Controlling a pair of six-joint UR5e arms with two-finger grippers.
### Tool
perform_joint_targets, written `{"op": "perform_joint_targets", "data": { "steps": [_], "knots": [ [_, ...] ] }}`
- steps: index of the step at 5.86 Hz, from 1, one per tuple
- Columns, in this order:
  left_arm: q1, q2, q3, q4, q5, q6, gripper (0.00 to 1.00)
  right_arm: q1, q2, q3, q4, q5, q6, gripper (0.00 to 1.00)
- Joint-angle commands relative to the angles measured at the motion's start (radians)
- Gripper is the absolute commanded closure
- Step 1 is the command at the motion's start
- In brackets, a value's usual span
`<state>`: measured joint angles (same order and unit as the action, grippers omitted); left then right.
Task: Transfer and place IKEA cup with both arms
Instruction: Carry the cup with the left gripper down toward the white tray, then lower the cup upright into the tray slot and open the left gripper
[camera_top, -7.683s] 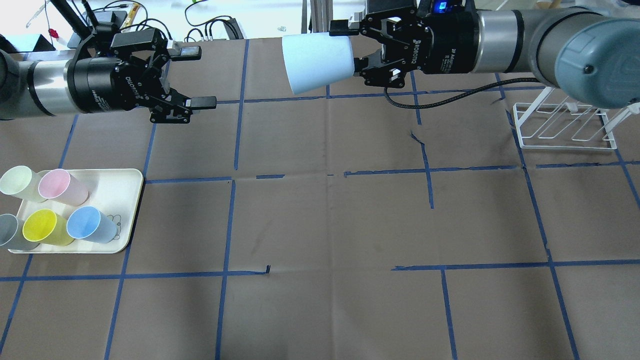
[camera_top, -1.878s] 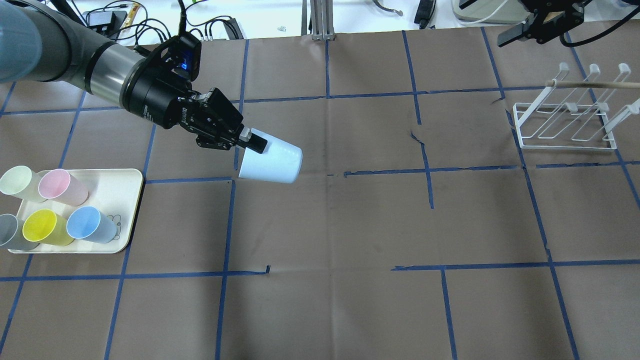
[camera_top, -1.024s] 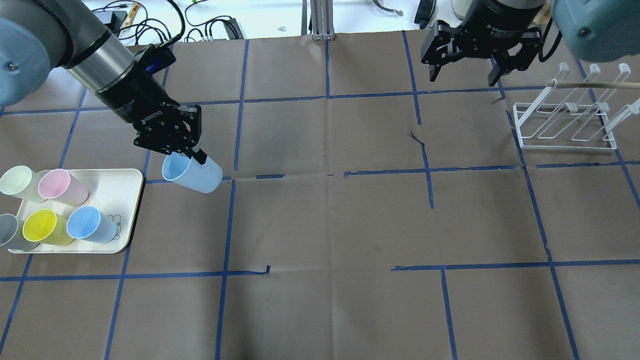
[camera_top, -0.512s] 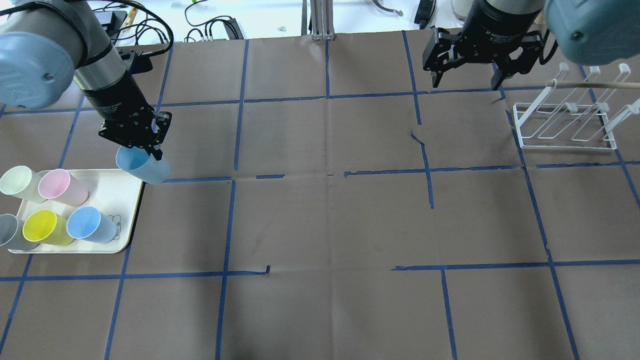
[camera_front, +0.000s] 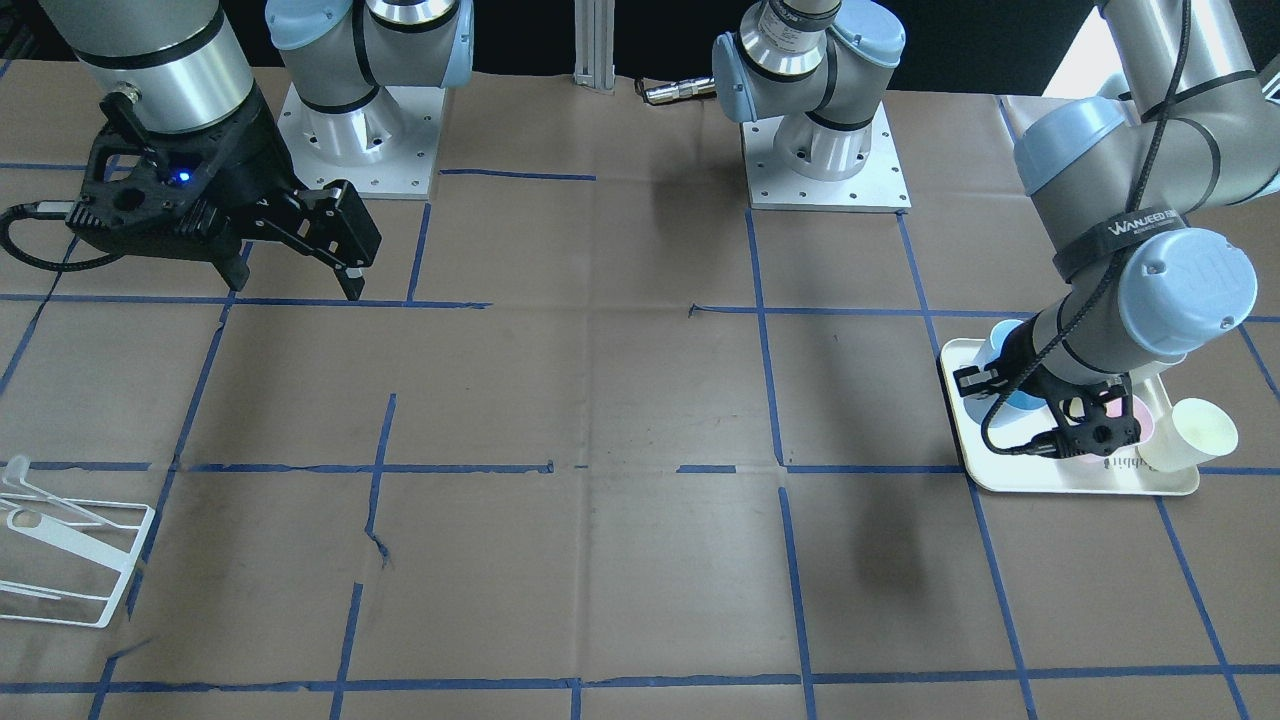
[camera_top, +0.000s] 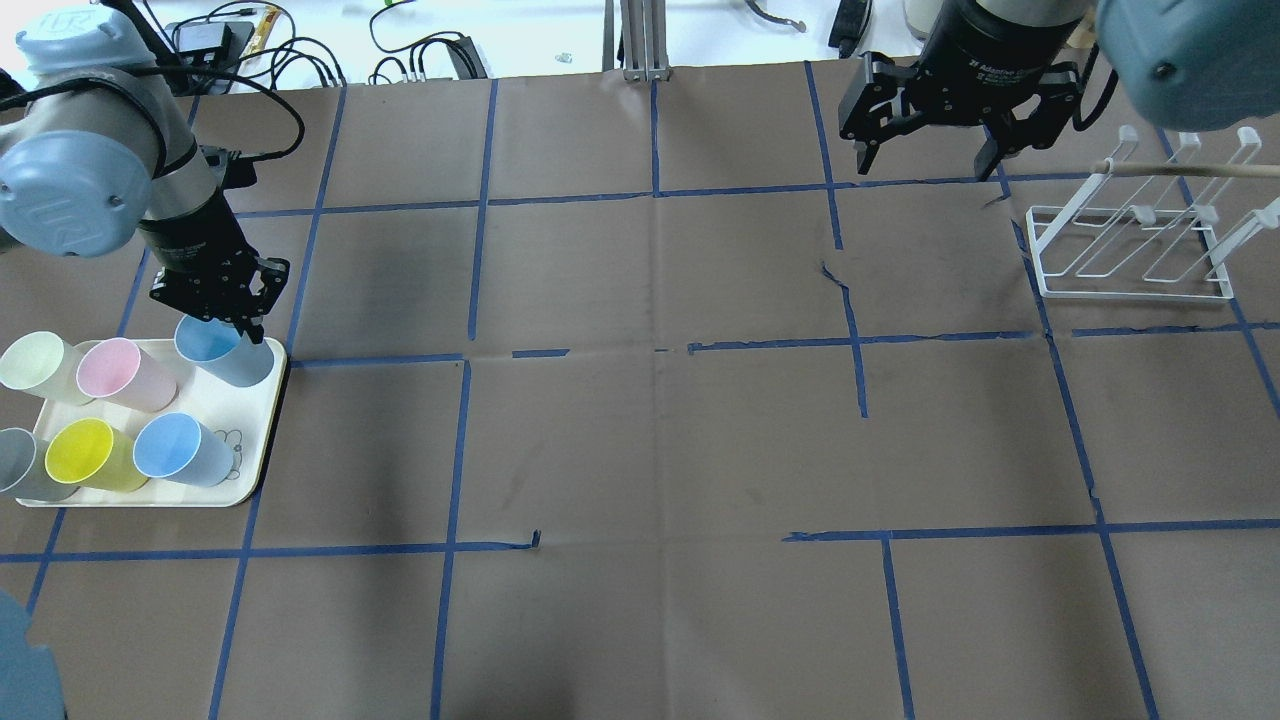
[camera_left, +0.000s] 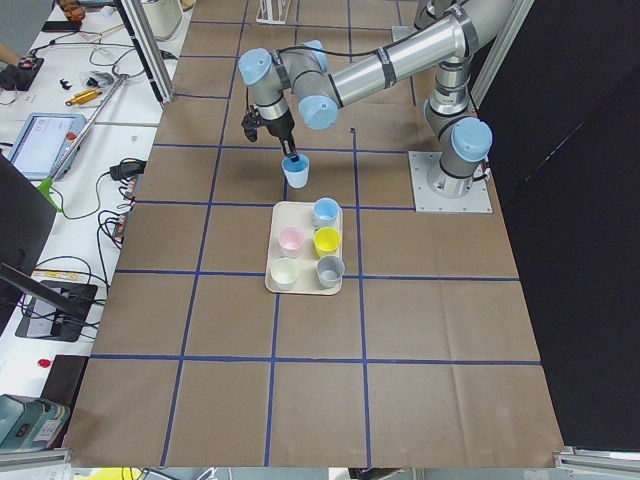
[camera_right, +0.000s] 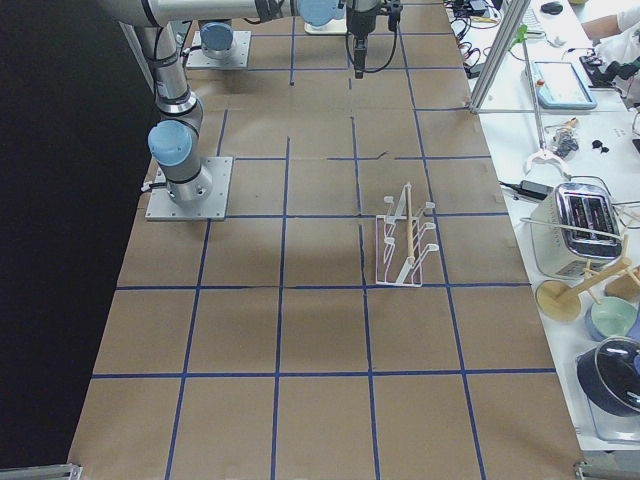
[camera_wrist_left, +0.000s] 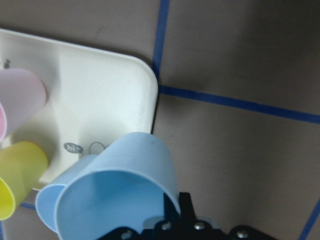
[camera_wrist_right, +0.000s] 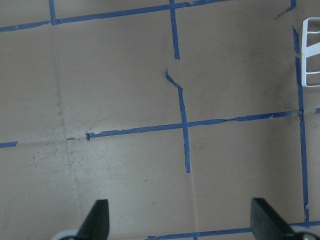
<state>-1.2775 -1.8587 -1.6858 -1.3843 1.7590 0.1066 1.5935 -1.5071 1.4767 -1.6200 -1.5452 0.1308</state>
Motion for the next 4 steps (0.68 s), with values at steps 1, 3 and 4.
{"op": "perform_joint_targets", "data": {
  "steps": [1,3,4],
  "knots": [
    [0.073,-0.071,-0.003,0.082,0.017,0.096,1.0,0.0,-0.004,0.001,0.003,-0.025,0.0,0.0],
    [0.081,-0.109,-0.005,0.117,0.016,0.134,1.0,0.0,-0.007,0.002,0.003,-0.026,0.0,0.0],
    [0.081,-0.114,-0.005,0.126,0.016,0.151,1.0,0.0,-0.007,0.004,0.003,-0.024,0.0,0.0]
  ]
}}
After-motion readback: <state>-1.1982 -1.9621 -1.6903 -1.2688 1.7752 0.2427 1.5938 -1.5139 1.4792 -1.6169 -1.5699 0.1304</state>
